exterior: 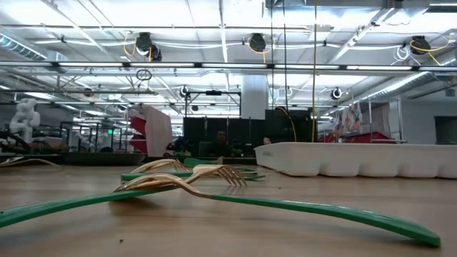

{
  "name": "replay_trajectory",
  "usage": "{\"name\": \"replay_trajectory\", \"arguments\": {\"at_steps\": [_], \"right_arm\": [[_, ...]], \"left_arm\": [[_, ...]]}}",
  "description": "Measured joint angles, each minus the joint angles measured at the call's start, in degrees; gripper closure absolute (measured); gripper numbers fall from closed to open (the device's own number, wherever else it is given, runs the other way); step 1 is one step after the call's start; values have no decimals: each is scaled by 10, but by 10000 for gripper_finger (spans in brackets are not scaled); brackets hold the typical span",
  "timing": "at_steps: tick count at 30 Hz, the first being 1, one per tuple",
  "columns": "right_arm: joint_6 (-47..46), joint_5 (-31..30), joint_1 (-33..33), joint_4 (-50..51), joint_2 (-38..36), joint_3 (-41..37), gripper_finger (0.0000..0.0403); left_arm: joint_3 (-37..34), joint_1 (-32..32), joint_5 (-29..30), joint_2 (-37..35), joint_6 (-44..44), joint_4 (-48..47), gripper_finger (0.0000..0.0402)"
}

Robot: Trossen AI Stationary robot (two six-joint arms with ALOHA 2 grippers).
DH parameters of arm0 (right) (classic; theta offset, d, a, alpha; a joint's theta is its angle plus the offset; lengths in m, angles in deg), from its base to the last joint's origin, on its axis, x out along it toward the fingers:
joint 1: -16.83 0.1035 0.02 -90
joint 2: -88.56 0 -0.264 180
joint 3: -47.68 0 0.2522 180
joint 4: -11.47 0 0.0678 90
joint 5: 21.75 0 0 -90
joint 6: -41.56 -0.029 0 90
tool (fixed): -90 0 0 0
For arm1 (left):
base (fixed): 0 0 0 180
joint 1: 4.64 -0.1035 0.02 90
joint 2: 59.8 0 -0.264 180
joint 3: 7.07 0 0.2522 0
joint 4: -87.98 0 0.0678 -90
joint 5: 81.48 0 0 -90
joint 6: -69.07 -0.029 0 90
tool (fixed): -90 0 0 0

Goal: Sort silverware
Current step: Put the green knife on the silverware organizer

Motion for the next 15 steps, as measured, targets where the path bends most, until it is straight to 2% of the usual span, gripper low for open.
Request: {"name": "replay_trajectory", "arguments": {"at_steps": [2, 4, 7, 10, 15], "right_arm": [[0, -2, 0, 27, 22, 11, 199], [-1, -13, 0, 31, 37, 12, 181], [-1, -30, 0, 40, 53, 12, 163], [-8, -39, 0, 52, 62, 12, 156], [-40, -48, 0, 88, 71, 12, 156]], "left_arm": [[1, 0, -44, 23, 15, -60, 345], [1, -2, -76, 50, 1, -79, 345], [1, -13, -127, 85, -43, -86, 344], [0, -27, -204, 118, -39, -84, 344], [0, -26, -293, 166, 88, -109, 344]]}}
